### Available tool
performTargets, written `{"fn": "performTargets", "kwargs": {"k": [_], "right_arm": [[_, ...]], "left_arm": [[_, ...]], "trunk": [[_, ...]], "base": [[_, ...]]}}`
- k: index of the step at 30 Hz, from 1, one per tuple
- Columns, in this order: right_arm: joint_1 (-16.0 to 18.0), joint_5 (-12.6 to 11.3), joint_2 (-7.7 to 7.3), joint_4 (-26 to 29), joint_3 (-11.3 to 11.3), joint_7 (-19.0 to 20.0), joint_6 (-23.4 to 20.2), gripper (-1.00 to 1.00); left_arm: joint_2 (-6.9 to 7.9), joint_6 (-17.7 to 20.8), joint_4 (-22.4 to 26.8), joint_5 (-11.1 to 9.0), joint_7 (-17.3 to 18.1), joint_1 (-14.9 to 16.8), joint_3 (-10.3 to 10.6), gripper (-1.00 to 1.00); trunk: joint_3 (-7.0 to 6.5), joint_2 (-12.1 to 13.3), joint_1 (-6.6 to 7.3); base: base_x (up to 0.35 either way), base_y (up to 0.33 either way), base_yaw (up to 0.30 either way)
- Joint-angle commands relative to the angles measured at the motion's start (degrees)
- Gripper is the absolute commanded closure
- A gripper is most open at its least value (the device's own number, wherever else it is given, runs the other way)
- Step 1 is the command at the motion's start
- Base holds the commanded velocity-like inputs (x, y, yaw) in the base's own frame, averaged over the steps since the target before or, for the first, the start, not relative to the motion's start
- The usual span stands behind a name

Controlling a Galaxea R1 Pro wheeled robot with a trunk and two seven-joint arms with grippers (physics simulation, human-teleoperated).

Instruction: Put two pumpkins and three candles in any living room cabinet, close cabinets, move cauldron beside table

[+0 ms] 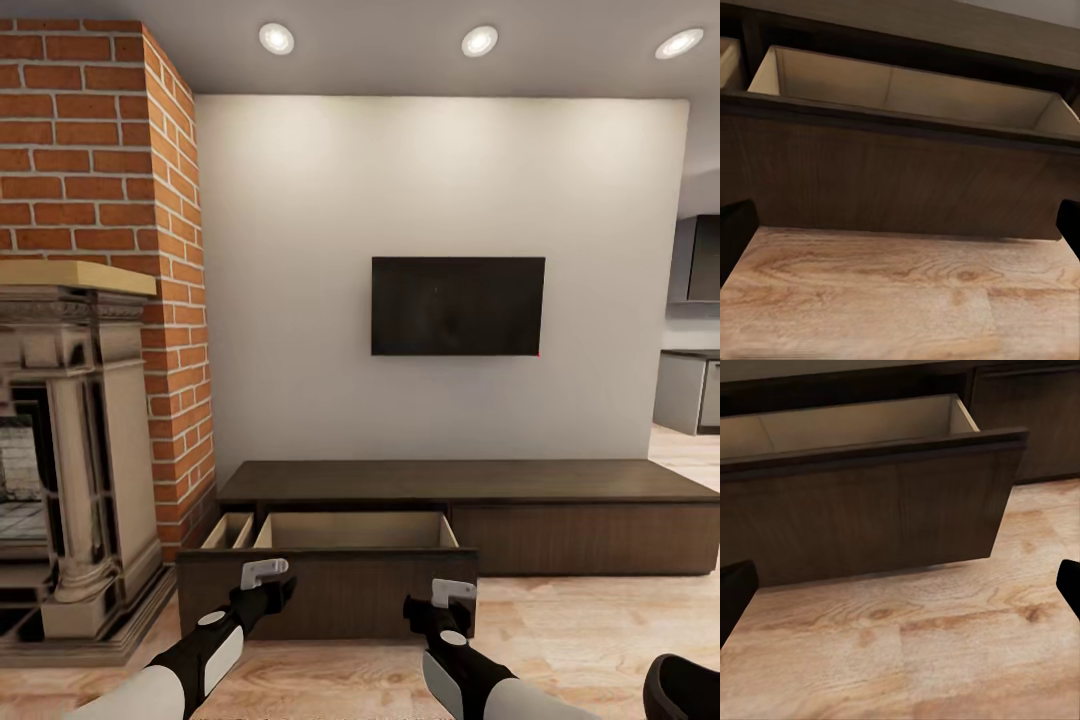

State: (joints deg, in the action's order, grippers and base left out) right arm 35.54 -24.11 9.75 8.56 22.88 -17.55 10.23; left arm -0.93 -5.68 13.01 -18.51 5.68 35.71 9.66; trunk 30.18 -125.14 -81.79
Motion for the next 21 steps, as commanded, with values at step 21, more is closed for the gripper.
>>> {"fn": "performTargets", "kwargs": {"k": [21], "right_arm": [[0.05,-1.5,-0.22,0.13,0.19,-0.28,0.23,-1.0]], "left_arm": [[-0.04,-0.18,-0.14,-0.48,-0.23,0.06,0.54,-1.0]], "trunk": [[3.85,-8.47,-4.61]], "base": [[0.0,0.0,0.0]]}}
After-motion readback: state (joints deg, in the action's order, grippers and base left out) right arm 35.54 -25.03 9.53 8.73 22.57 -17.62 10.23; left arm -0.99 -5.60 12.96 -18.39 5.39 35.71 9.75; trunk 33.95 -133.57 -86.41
